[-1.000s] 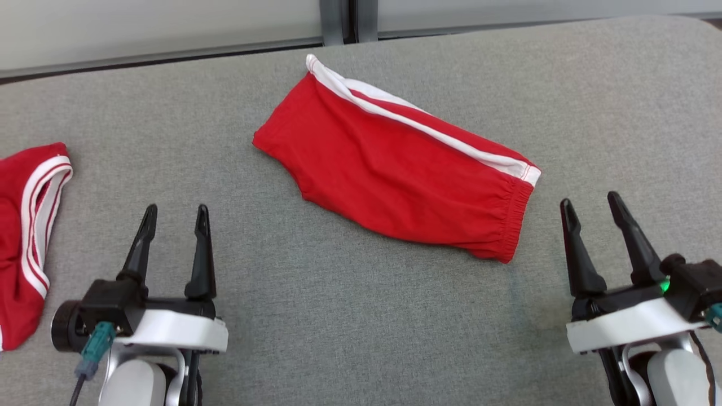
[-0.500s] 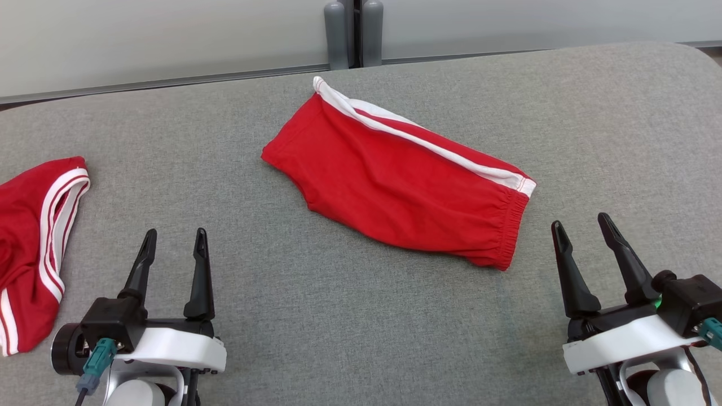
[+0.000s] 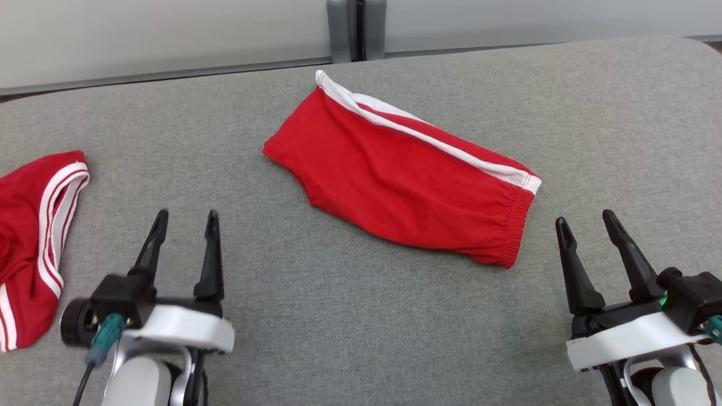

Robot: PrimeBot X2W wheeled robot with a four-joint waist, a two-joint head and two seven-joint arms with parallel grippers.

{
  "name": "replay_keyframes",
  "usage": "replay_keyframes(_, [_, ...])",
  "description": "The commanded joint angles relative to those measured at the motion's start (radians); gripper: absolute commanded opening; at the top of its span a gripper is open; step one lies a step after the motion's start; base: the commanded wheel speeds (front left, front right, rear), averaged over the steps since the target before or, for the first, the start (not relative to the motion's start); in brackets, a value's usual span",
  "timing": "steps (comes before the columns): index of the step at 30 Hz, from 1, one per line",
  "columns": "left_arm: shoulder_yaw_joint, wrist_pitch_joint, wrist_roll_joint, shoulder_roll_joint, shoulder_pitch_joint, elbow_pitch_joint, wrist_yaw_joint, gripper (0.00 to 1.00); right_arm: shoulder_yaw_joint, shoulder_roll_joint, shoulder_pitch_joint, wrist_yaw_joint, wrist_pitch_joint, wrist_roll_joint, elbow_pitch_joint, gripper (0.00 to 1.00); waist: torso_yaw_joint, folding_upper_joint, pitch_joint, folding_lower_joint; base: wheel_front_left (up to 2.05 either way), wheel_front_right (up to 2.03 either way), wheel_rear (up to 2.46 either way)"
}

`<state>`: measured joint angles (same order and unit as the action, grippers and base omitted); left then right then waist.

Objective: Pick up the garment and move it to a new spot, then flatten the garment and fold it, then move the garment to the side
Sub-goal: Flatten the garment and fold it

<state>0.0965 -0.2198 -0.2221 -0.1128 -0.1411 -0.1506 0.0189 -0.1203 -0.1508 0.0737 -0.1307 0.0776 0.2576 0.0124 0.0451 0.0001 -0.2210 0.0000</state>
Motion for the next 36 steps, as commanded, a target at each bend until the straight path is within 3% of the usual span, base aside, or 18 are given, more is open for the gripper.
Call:
replay_keyframes(1, [0.012,0.007,-0.002,-0.001,-0.053,-0.008,-0.013,1.00,0.004,-0.003,0.012,0.000,0.001,0.000,0.006,1.00,-0.003,-0.0001,-0.017,0.0000,0.00,0.00,0.00])
replay_keyframes(7, [0.068,0.073,-0.016,0.011,-0.224,-0.090,-0.070,1.00,-0.001,-0.006,0.042,0.000,0.007,0.000,0.021,1.00,0.007,-0.0001,-0.075,0.0000,0.00,0.00,0.00])
replay_keyframes(13, [0.118,0.186,-0.051,0.012,-0.456,-0.338,-0.121,1.00,-0.035,0.004,0.085,0.000,0.017,0.010,0.006,1.00,0.056,-0.0001,-0.134,0.0000,0.00,0.00,0.00])
replay_keyframes(20, [0.132,0.260,-0.081,-0.010,-0.643,-0.680,-0.140,1.00,-0.063,0.014,0.117,0.000,0.041,0.027,-0.032,1.00,0.108,-0.0001,-0.165,0.0000,0.00,0.00,0.00])
replay_keyframes(26, [0.129,0.270,-0.117,-0.009,-0.729,-0.874,-0.146,1.00,-0.070,0.017,0.131,0.000,0.059,0.040,-0.056,1.00,0.134,-0.0001,-0.178,0.0000,0.00,0.00,0.00])
replay_keyframes(27, [0.131,0.265,-0.122,-0.009,-0.738,-0.896,-0.147,0.87,-0.070,0.019,0.132,0.000,0.060,0.043,-0.060,1.00,0.137,-0.0001,-0.178,0.0000,0.00,0.00,0.00])
replay_keyframes(29, [0.141,0.247,-0.121,-0.009,-0.756,-0.928,-0.150,0.00,-0.072,0.021,0.136,0.000,0.067,0.050,-0.064,1.00,0.141,-0.0001,-0.181,0.0000,0.00,0.00,0.00])
replay_keyframes(36, [0.134,0.134,-0.144,-0.024,-0.774,-0.996,-0.146,0.00,-0.072,0.017,0.138,0.000,0.078,0.055,-0.079,1.00,0.140,-0.0001,-0.180,0.0000,0.00,0.00,0.00])
